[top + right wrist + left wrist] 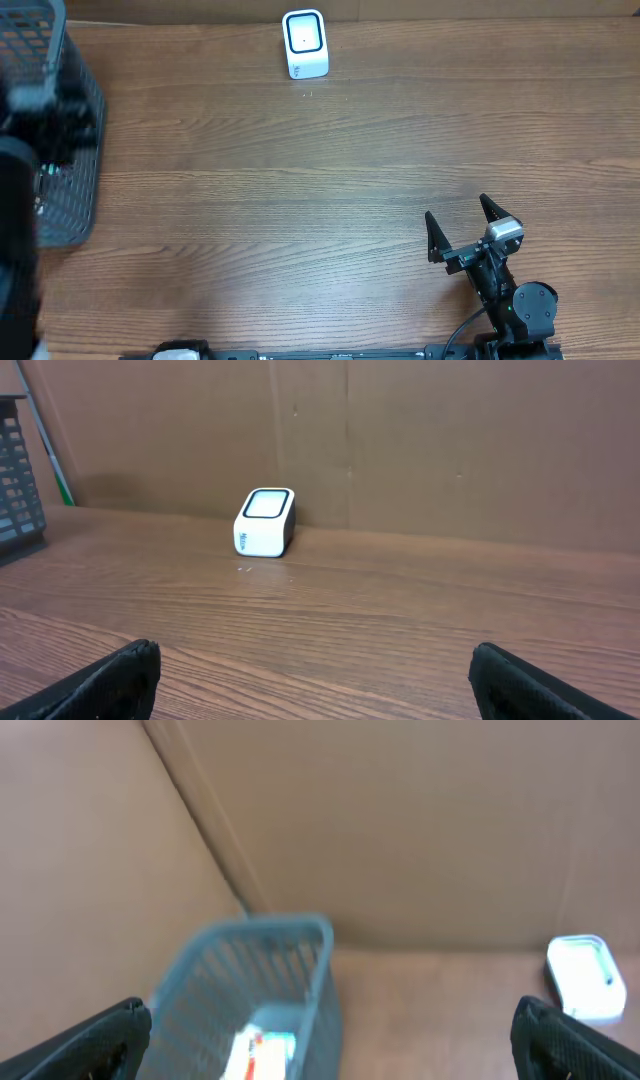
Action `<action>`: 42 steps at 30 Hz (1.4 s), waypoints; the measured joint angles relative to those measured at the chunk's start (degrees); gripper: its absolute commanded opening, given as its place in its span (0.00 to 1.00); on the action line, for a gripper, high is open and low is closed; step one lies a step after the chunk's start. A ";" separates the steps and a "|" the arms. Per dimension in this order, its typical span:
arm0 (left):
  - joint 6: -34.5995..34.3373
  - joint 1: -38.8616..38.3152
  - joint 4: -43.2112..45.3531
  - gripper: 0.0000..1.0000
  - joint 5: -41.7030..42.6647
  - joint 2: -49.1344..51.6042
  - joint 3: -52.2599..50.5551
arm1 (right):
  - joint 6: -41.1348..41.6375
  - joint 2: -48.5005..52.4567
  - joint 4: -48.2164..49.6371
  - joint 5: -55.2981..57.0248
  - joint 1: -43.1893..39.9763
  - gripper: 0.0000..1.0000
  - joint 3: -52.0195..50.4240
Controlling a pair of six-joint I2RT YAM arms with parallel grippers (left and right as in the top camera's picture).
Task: Scan the item barcode
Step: 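Reach the left gripper into the grey basket and grasp items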
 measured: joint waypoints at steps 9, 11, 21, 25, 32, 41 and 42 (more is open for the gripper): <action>-0.09 0.02 -10.40 0.99 -4.85 13.60 0.59 | -0.02 0.00 0.00 -0.02 0.00 1.00 0.00; -0.09 0.46 -10.71 1.00 -5.73 14.51 0.59 | -0.02 0.00 0.00 -0.04 0.00 1.00 0.00; -0.07 21.81 -10.23 1.00 7.34 19.56 0.61 | -0.04 0.00 0.00 -0.04 0.00 1.00 0.00; -0.07 33.33 -8.52 1.00 14.97 23.02 0.61 | -0.02 0.00 -0.02 -0.02 0.00 1.00 0.00; 1.42 40.87 -7.50 1.00 21.75 28.39 0.70 | -0.02 0.00 0.00 -0.02 0.00 1.00 0.00; 6.01 41.05 -5.03 1.00 25.68 41.68 0.92 | -0.02 0.00 -0.02 -0.02 0.00 1.00 0.00; 6.54 41.05 -4.74 0.99 25.97 43.25 0.92 | -0.02 0.00 0.00 -0.02 0.02 1.00 0.00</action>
